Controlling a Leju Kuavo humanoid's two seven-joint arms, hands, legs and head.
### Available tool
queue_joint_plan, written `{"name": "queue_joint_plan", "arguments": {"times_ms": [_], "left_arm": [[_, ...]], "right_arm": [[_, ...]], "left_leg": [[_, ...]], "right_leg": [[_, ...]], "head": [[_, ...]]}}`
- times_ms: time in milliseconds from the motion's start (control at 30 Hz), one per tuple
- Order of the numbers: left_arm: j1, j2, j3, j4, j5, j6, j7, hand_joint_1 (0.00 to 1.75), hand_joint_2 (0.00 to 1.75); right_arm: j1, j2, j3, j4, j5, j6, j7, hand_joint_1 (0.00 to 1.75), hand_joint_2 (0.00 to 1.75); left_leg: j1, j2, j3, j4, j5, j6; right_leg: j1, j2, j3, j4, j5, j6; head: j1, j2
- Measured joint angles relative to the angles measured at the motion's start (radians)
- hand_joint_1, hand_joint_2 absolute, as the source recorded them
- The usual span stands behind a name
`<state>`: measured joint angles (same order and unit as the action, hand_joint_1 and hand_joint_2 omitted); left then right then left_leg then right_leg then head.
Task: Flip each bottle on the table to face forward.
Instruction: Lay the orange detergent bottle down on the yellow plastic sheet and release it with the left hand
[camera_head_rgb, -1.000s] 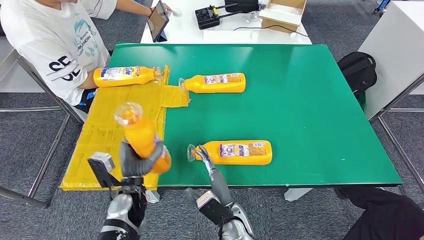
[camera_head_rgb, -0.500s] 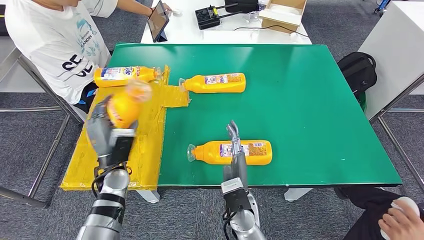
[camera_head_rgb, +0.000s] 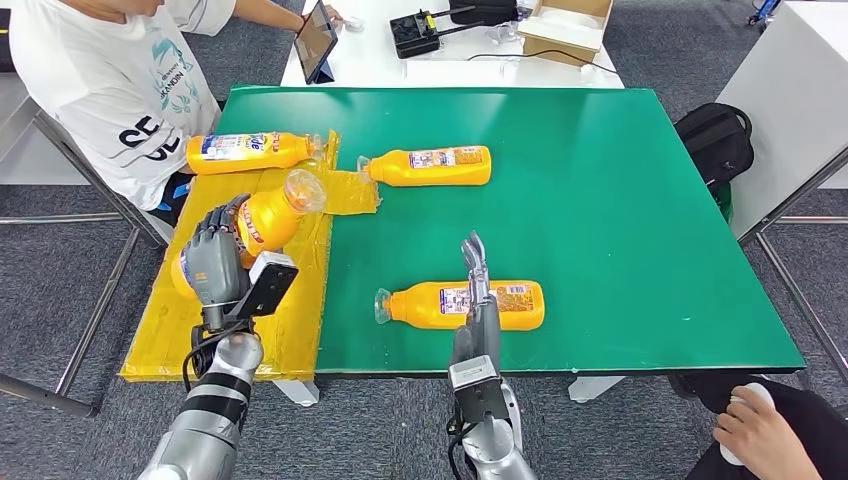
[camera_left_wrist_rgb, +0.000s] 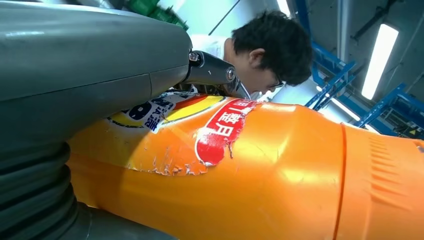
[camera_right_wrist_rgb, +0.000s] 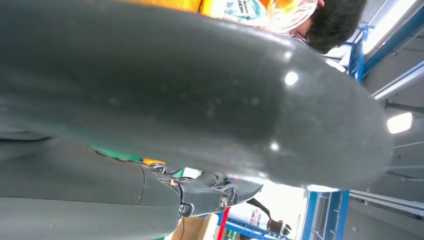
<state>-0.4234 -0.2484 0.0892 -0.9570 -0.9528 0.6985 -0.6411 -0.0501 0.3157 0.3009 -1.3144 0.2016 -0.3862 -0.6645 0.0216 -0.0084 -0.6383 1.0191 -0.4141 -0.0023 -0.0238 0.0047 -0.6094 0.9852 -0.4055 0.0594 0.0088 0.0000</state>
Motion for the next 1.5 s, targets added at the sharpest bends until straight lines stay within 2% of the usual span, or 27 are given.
{"name": "queue_joint_plan", "arguments": {"times_ms": [67,167,233,400,600,833,1200,1233,1300,1333,1367,1433,1500], "left_arm": [[-0.015,0.002,0.021,0.027,-0.168,0.0,0.057,1.75,1.75],[-0.057,0.021,0.039,0.119,-0.458,0.0,0.198,1.75,1.75],[-0.097,0.042,0.039,0.208,-0.542,0.0,0.267,1.75,1.75],[-0.186,0.089,0.043,0.414,-0.541,-0.073,0.323,1.75,1.75],[-0.22,0.127,0.039,0.533,-0.588,-0.14,0.402,1.75,1.75],[-0.238,0.144,0.038,0.59,-0.588,-0.166,0.423,1.75,1.75],[-0.243,0.148,0.042,0.609,-0.565,-0.173,0.419,1.75,1.75],[-0.244,0.148,0.042,0.61,-0.565,-0.173,0.419,1.65,1.75],[-0.245,0.149,0.042,0.612,-0.565,-0.174,0.419,0.78,1.75],[-0.245,0.149,0.042,0.613,-0.563,-0.177,0.418,0.34,1.31],[-0.245,0.15,0.042,0.613,-0.559,-0.181,0.416,0.0,0.87],[-0.246,0.15,0.047,0.613,-0.54,-0.196,0.406,0.0,0.0],[-0.248,0.151,0.059,0.613,-0.509,-0.216,0.387,0.0,0.0]], "right_arm": [[-0.001,-0.001,0.005,0.0,-0.003,-0.008,0.0,0.0,0.0],[-0.005,-0.005,0.02,-0.001,-0.015,-0.016,0.0,0.0,0.0],[-0.008,-0.006,0.028,0.0,-0.028,-0.015,0.0,0.0,0.0],[-0.024,-0.006,0.041,0.003,-0.037,-0.003,0.0,0.0,0.0],[-0.03,-0.006,0.047,0.007,-0.06,0.012,0.0,0.0,0.0],[-0.032,-0.005,0.047,0.012,-0.064,0.026,0.0,0.0,0.0],[-0.036,-0.005,0.048,0.032,-0.053,0.027,0.0,0.0,0.0],[-0.036,-0.005,0.048,0.033,-0.053,0.027,0.0,0.0,0.0],[-0.036,-0.004,0.048,0.035,-0.053,0.027,0.0,0.0,0.0],[-0.037,-0.004,0.048,0.036,-0.053,0.027,0.0,0.0,0.0],[-0.037,-0.004,0.048,0.038,-0.052,0.028,0.0,0.0,0.0],[-0.038,-0.004,0.048,0.042,-0.052,0.031,0.0,0.0,0.0],[-0.039,-0.004,0.048,0.047,-0.053,0.037,0.0,0.0,0.0]], "left_leg": [[0.0,0.0,0.0,0.0,0.0,0.0],[0.0,0.0,0.0,0.0,0.0,0.0],[0.0,0.0,0.0,0.0,0.001,0.0],[0.0,0.0,0.0,0.0,0.001,-0.001],[0.0,0.0,0.0,0.0,0.001,-0.001],[0.0,0.0,0.0,0.0,0.001,-0.001],[0.0,0.0,0.001,0.0,0.001,-0.001],[0.0,0.0,0.001,0.0,0.001,-0.001],[0.0,0.0,0.001,0.0,0.001,-0.001],[0.0,0.0,0.001,0.0,0.001,-0.001],[0.0,0.0,0.001,0.0,0.001,-0.001],[0.0,-0.001,0.001,0.0,0.001,-0.001],[0.0,-0.001,0.002,0.0,0.001,-0.001]], "right_leg": [[0.0,0.0,0.0,0.0,0.0,0.0],[0.0,0.0,0.0,0.0,0.0,0.0],[0.0,0.0,0.0,0.0,0.001,0.0],[0.0,0.0,0.0,0.001,0.001,0.0],[0.0,0.0,0.0,0.001,0.0,0.0],[0.0,0.0,0.0,0.001,0.0,0.0],[0.0,0.0,0.002,0.001,0.0,0.0],[0.0,0.0,0.002,0.001,0.0,0.0],[0.0,0.0,0.002,0.001,0.0,0.0],[0.0,0.0,0.002,0.001,0.0,0.0],[0.0,0.0,0.002,0.001,0.0,0.0],[0.0,0.0,0.002,0.001,0.0,0.0],[0.0,0.0,0.003,0.001,0.0,0.0]], "head": [[0.0,0.0],[0.0,0.0],[0.0,0.0],[0.0,0.0],[0.0,0.0],[0.0,0.0],[0.0,0.0],[0.0,0.0],[0.0,0.0],[0.0,0.0],[0.0,0.0],[0.0,0.0],[0.0,0.0]]}}
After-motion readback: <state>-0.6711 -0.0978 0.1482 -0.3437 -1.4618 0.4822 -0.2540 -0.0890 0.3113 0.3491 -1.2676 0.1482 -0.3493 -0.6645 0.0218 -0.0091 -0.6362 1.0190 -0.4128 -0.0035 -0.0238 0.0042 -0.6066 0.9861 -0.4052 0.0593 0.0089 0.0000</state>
